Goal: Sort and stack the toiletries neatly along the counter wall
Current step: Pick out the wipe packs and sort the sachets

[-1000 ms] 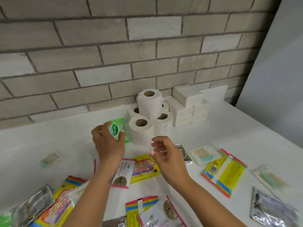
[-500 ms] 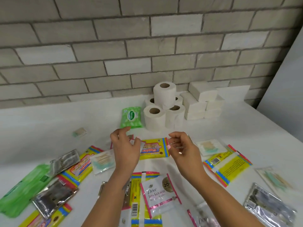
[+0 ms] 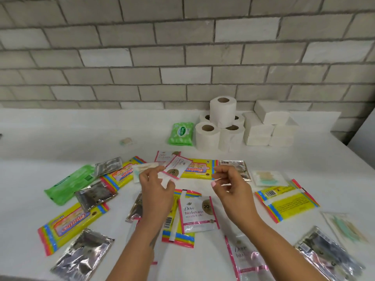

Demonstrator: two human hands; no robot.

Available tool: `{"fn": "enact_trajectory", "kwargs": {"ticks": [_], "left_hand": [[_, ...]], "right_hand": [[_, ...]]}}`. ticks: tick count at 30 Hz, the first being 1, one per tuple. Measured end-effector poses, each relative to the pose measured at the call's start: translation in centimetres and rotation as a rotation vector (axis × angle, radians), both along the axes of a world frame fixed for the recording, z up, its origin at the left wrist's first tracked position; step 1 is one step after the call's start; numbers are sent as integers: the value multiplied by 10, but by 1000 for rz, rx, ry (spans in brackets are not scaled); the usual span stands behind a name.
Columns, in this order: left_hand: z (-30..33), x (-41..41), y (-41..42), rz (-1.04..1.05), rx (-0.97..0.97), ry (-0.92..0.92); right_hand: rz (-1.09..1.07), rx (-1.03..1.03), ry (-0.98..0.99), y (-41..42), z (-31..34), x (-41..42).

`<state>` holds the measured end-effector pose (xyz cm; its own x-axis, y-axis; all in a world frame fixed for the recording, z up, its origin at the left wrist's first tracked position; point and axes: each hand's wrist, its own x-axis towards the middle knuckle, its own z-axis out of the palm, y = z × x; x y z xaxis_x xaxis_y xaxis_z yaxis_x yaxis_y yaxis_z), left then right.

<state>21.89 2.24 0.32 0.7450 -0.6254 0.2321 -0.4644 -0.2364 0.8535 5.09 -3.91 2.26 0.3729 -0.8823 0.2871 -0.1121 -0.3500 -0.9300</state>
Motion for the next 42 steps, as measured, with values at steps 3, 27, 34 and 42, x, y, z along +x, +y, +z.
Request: {"fn": "enact_trajectory", "kwargs": {"ticks": [3,27,34,42], "left_hand": [[-1,11,17,32,6,-23],[-17,275,53,89,927,-173],[-19,292,48,56,986,-420],[-24,297,57,68,799,-454]], "right_hand": [[47,2,-5,7,-1,11],[239,-16,77,-7,1,180],[252,13,62,-15,-1,209],[277,58,50,-16,-4,231]]}}
